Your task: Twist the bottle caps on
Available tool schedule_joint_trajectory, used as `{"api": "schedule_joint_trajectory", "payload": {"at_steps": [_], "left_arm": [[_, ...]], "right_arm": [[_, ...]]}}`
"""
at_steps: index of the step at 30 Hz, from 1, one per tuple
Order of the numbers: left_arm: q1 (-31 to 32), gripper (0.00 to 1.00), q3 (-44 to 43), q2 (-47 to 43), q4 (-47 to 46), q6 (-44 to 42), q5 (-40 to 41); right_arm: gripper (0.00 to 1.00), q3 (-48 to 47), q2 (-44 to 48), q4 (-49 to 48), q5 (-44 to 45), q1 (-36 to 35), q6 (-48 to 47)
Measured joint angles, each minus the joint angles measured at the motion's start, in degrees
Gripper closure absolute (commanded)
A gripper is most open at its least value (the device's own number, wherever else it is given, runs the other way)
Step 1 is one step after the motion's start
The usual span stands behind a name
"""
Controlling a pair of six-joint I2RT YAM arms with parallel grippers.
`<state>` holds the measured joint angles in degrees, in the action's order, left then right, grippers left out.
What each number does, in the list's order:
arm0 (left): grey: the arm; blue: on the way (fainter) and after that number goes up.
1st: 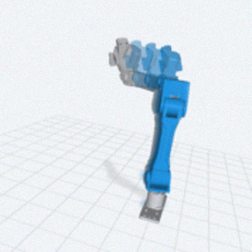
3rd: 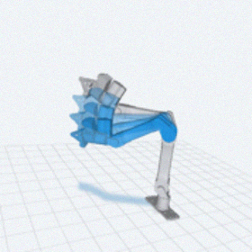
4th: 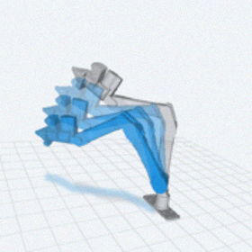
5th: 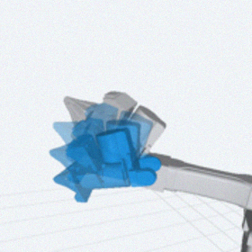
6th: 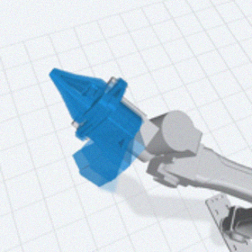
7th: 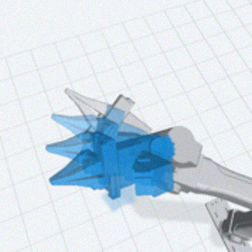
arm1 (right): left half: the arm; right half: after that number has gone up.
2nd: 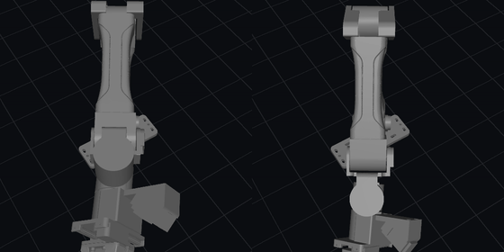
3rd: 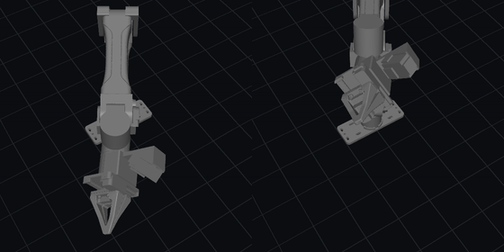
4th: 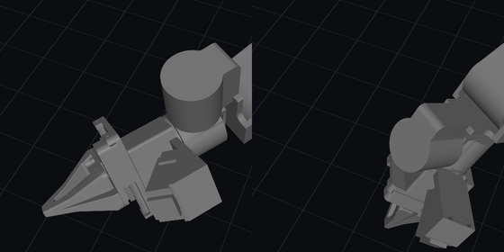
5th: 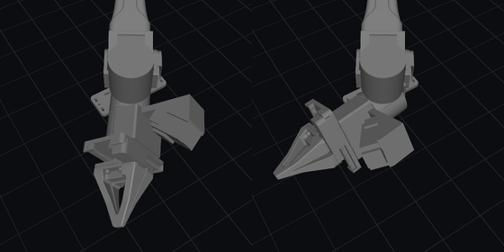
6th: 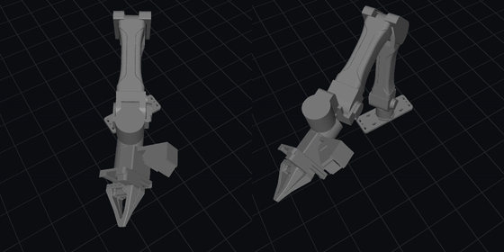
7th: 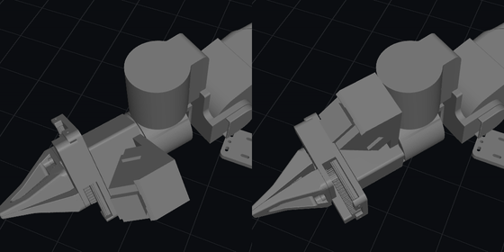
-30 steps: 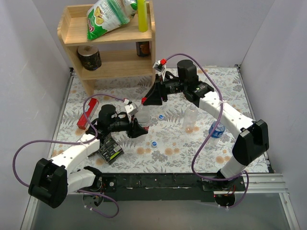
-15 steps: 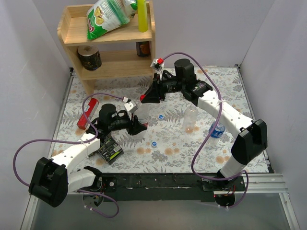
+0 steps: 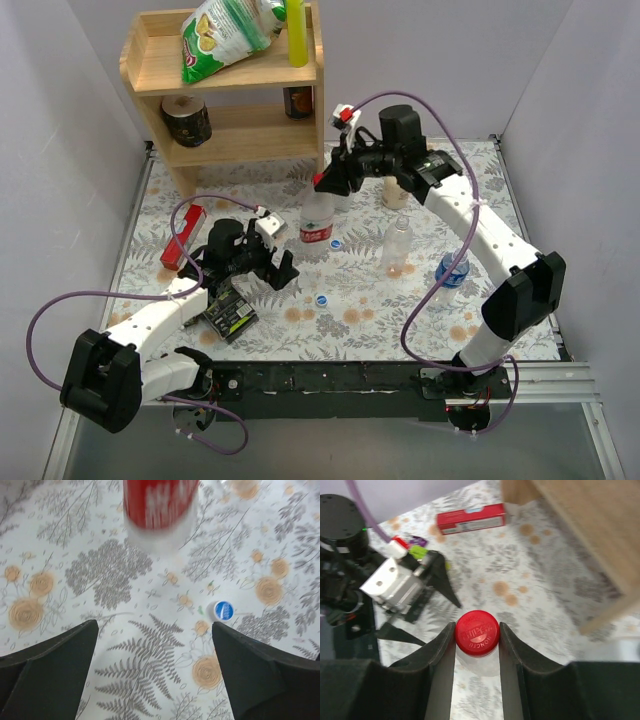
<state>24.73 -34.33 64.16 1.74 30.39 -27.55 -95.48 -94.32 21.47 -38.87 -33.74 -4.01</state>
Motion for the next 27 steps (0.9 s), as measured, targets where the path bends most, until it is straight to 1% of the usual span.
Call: {"api": "schedule_joint_trajectory", "payload": {"at_steps": [5, 8, 12, 14, 17, 20, 27], "left_arm": [[-0.35, 0.02, -0.02, -0.09, 7.04, -5.84, 4.15], [-1.27, 0.02, -1.14, 0.52, 12.72, -9.25, 4.37], [-4.96, 0.02, -5.53, 3.15, 18.84, -11.87, 3.61], [-6.56, 0.02, -6.93, 4.33, 20.15, -12.92, 3.56], [-7.15, 0.02, -8.22, 6.75, 22.03, -14.16, 3.02], [-7.15, 0.02, -10.12, 9.75, 23.91, -15.28, 2.08], [-7.17, 0.02, -11.93, 12.02, 24.41, -16.5, 1.38]], "right_arm": [[0.99, -3.96, -0.5, 3.65, 2.58, 5.57, -7.34], [0.99, -6.19, -1.68, 6.29, 4.02, 7.15, -10.64], [0.99, -13.84, -6.62, 10.43, 5.14, 8.17, -14.12], [0.99, -15.02, -7.76, 11.15, 5.81, 8.9, -15.8], [0.99, -14.45, -7.76, 12.37, 5.7, 10.19, -17.31], [0.99, -12.68, -7.63, 11.54, 4.35, 12.7, -17.18], [0.99, -3.08, -7.08, 6.03, 0.87, 19.91, -15.13]]}}
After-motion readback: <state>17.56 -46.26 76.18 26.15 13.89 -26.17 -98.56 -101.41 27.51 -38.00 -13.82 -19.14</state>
